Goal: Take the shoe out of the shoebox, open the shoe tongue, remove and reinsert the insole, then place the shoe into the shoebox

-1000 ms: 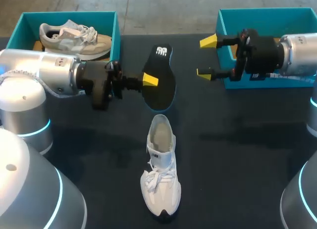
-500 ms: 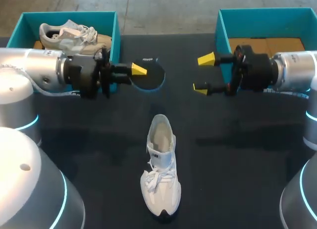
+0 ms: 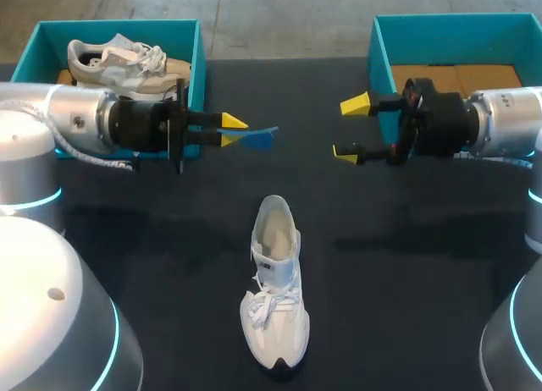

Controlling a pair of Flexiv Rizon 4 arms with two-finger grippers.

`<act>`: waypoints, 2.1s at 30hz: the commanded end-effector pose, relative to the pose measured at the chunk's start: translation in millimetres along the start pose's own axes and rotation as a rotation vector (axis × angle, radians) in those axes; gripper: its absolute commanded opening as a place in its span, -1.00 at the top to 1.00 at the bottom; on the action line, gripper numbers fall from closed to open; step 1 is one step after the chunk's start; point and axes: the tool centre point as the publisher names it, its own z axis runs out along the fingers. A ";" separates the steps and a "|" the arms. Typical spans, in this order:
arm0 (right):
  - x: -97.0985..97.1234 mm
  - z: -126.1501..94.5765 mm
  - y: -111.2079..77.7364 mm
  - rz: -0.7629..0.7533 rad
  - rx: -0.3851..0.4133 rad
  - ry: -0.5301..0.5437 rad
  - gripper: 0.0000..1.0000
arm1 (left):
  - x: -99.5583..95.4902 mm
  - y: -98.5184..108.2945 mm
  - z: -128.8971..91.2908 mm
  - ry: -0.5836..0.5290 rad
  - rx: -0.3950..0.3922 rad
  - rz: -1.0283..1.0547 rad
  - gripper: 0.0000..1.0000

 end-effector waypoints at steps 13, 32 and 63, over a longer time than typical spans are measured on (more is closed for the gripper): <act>0.1 0.5 -0.7 0.000 -0.001 -0.001 -1.00 | -9.3 -4.1 1.5 0.065 -0.046 -0.050 1.00; 0.1 0.5 -0.7 0.000 -0.001 -0.001 -1.00 | -12.7 6.8 -1.4 0.020 -0.070 -0.525 1.00; 0.1 0.5 -0.7 0.000 -0.001 -0.001 -1.00 | 4.7 34.3 -2.3 -0.104 0.185 -1.478 1.00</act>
